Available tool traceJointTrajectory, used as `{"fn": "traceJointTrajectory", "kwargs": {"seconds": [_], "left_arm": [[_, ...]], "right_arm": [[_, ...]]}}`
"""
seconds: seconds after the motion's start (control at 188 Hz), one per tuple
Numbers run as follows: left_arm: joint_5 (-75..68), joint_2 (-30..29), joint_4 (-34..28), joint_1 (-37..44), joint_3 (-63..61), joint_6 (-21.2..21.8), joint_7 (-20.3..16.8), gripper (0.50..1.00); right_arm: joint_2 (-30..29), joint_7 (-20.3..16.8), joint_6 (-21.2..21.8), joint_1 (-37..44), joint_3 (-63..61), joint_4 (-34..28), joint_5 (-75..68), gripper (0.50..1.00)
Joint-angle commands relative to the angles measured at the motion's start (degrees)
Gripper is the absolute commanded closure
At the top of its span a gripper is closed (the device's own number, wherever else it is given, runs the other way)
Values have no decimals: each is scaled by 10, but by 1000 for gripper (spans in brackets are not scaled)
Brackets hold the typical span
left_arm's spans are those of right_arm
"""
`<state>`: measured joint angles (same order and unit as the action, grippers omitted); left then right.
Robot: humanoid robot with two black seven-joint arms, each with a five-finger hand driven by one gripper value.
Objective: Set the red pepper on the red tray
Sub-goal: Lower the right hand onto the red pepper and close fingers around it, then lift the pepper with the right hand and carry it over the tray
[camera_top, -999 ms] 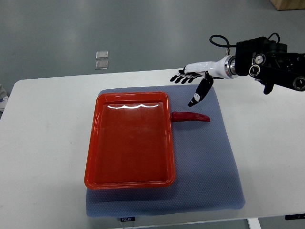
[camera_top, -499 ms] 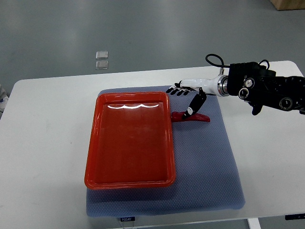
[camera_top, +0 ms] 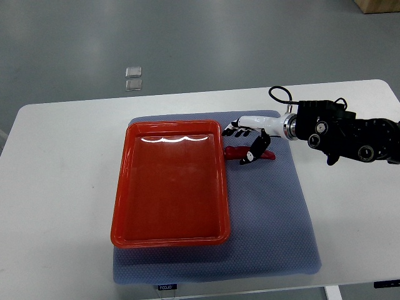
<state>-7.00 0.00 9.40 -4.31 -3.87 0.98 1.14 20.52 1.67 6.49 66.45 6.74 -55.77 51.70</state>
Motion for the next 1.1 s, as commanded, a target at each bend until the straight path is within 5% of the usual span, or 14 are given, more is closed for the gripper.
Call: {"fn": "traceJointTrajectory", "kwargs": {"seconds": [0.0, 0.526, 0.664, 0.669, 0.738, 0.807, 1.094], "left_arm": [[0, 0, 0, 0, 0, 0, 0, 500], [0, 0, 0, 0, 0, 0, 0, 500], [0, 0, 0, 0, 0, 0, 0, 500], [1, 0, 0, 0, 0, 0, 0, 500], [0, 0, 0, 0, 0, 0, 0, 500], [0, 0, 0, 0, 0, 0, 0, 500], [0, 0, 0, 0, 0, 0, 0, 500]], "right_arm": [[-3, 0, -2, -4, 1, 3, 5, 695], [-9, 0, -3, -13, 2, 8, 12, 758], [-9, 1, -10, -20, 3, 9, 24, 828], [-10, 1, -10, -21, 3, 10, 27, 866], [-9, 1, -10, -22, 3, 10, 35, 957], [-7, 1, -10, -21, 4, 13, 39, 998], [25, 1, -3, 26, -2, 8, 28, 1000]]}}
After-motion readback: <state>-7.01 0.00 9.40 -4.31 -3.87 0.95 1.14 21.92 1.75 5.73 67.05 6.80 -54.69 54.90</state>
